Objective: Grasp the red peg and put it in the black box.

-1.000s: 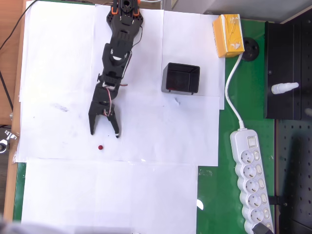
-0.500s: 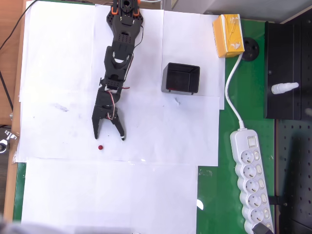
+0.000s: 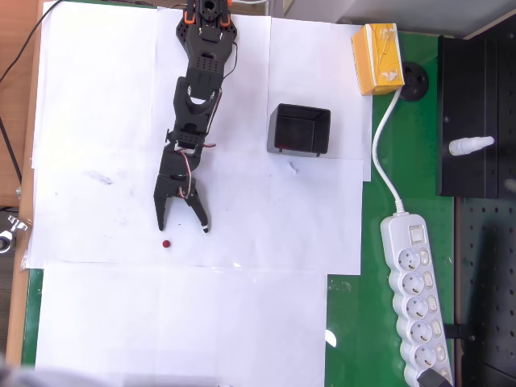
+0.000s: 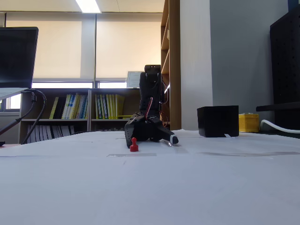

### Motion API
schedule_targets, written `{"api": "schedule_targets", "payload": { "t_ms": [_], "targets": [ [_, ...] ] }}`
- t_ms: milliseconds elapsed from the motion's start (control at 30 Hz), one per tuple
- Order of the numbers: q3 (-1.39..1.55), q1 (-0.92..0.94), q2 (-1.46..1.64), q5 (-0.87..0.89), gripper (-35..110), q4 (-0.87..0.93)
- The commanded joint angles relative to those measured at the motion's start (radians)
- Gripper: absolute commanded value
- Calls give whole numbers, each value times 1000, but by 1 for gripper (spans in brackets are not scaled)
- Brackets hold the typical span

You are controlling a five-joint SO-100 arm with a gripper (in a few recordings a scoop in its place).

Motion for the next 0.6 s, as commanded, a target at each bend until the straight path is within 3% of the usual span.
{"api": "schedule_targets", "payload": {
  "t_ms": [0, 567],
  "targets": [
    [71, 5, 9, -9, 43, -20],
    [155, 23, 55, -5, 43, -8]
  ]
}}
